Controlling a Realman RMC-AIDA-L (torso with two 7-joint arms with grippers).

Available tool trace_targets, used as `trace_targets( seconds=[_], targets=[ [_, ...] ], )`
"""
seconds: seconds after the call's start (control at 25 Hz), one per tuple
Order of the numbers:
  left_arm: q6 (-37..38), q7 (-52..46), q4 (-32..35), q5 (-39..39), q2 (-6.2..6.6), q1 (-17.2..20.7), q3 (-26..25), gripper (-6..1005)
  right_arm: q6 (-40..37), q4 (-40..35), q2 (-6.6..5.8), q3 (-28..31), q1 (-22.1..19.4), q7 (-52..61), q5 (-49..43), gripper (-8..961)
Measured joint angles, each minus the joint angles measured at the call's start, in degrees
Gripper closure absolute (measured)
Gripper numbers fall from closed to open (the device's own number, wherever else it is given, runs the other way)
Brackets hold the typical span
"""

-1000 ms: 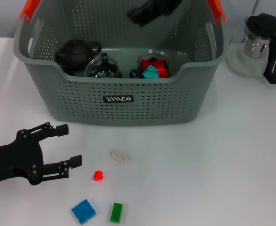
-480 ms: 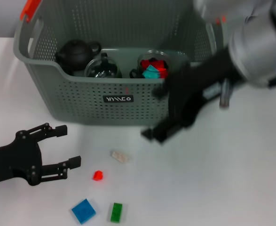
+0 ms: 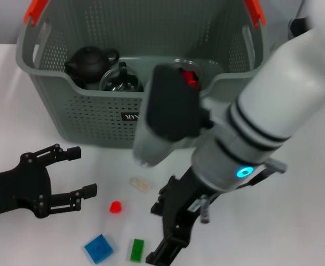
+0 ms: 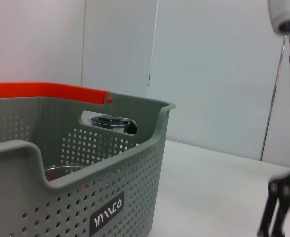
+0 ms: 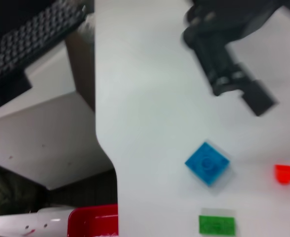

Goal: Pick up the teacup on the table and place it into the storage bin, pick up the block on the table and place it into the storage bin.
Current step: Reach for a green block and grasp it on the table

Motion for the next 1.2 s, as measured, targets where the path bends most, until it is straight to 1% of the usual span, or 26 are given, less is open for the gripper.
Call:
trace_targets(
  seconds=[0.16,0.36,0.72,0.84,0.96,1.2],
  targets=[
    [-0.16,0.02,-0.12,0.00,-0.02,-0.01,0.00,122,6.62,7.51,0.14,-6.43,3.74,0.19,2.15,12],
    [-0.37,0.03,-0.27,0.00,-0.10,0.00,0.00,122,12.65,12.72,0.43,-11.48,6.02,0.27,4.82,14],
    [-0.58,0.03,-0.63,0.00,-0.19,0.03,0.00,123,19.88,14.70,0.72,-16.85,5.76,-0.16,6.00,17],
    [-0.60,0.03,-0.67,0.00,-0.18,0.01,0.00,123,22.03,15.78,0.79,-18.56,5.71,-0.20,6.05,32],
    [-0.60,0.03,-0.67,0.00,-0.17,-0.01,-0.04,123,23.18,15.94,0.80,-20.04,5.50,-0.26,6.09,42],
    [-0.67,0.03,-0.68,0.00,-0.17,-0.01,-0.01,123,23.79,16.53,0.79,-20.51,5.32,-0.28,6.11,41]
  ],
)
